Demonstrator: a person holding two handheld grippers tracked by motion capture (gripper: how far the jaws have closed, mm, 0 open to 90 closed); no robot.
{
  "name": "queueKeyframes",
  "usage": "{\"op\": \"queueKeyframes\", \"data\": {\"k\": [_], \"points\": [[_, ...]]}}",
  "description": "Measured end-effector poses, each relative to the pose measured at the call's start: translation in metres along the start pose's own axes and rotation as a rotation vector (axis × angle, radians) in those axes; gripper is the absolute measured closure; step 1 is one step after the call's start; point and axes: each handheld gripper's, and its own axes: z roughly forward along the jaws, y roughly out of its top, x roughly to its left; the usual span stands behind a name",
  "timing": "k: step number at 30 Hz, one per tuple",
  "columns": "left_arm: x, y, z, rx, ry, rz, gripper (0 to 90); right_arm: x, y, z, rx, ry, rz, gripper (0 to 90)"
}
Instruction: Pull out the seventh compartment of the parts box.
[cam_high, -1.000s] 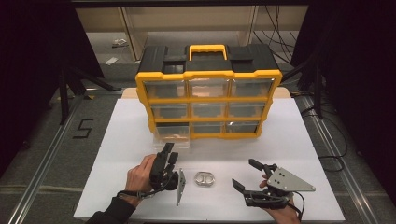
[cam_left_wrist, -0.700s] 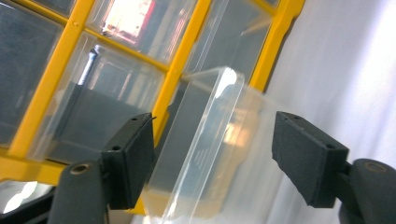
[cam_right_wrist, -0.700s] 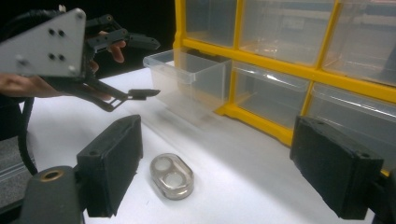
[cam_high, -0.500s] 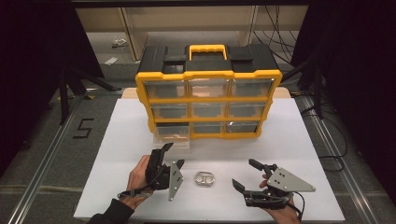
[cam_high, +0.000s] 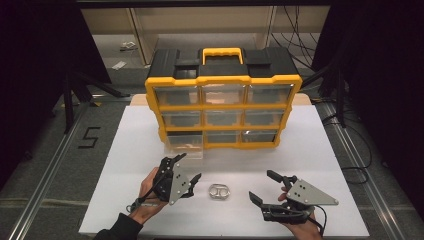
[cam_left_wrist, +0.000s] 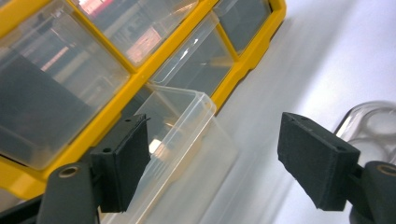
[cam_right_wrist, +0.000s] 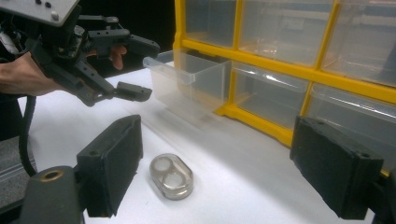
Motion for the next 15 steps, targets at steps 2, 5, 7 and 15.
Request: {"op": "queueKeyframes", "data": {"k": [2,5,7,15], "points": [[0.0012,0.0002,-0.0001,0.0,-0.019,-0.025,23.4,-0.0001,0.0,-0.0001,0.0,-0.001,0.001,18.0],[0.002,0.0008,-0.0004,-0.004,-0.041,-0.05,23.1,0.0002,0.0001,-0.0003,0.0,0.0,0.0,18.0],[0.0028,0.0015,-0.0006,-0.009,-0.059,-0.067,22.9,0.0002,0.0,-0.0004,0.001,-0.001,0.002,18.0],[0.0046,0.004,-0.0006,-0.02,-0.134,-0.118,22.2,-0.0003,-0.0001,-0.0007,-0.002,-0.005,0.003,18.0]]}}
